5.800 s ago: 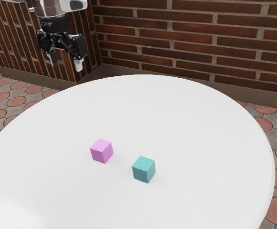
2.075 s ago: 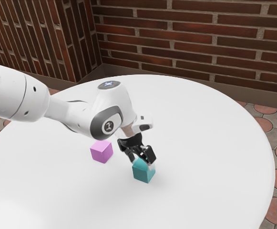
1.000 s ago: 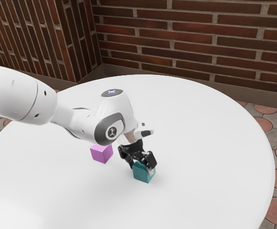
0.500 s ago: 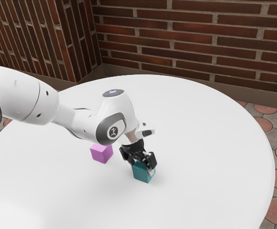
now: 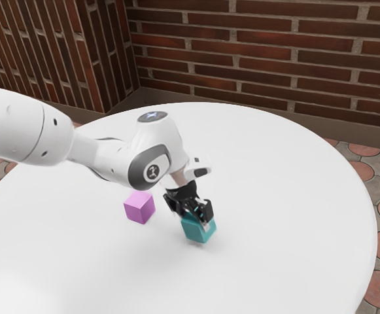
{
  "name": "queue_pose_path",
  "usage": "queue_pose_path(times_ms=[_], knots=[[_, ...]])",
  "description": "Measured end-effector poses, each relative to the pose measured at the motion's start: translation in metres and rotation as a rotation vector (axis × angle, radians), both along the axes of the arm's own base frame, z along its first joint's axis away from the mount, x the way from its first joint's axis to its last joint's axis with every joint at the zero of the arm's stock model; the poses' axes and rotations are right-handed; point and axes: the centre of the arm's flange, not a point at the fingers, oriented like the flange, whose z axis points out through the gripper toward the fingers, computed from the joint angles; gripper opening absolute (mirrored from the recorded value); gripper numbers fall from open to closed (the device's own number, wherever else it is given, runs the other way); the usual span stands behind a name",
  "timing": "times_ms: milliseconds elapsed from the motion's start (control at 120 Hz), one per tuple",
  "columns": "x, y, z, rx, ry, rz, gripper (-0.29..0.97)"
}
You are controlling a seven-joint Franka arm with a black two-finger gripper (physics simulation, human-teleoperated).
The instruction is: Pick up the blue block with one arm, and put the blue block on the pink block with one arm
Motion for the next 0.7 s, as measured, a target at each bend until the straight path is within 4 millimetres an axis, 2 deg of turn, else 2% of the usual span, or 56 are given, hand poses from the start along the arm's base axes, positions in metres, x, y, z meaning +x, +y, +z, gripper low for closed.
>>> queue_pose_path(times_ms=[200, 317, 408, 500, 700], knots=[[-0.010, 0.005, 0.061, 0.026, -0.043, -0.002, 0.37], [-0.021, 0.029, 0.085, 0.056, -0.046, 0.024, 0.37], [-0.027, 0.051, 0.090, 0.073, -0.036, 0.047, 0.37], [-0.029, 0.064, 0.098, 0.082, -0.036, 0.056, 0.37], [-0.025, 0.109, 0.096, 0.115, -0.023, 0.085, 0.37]])
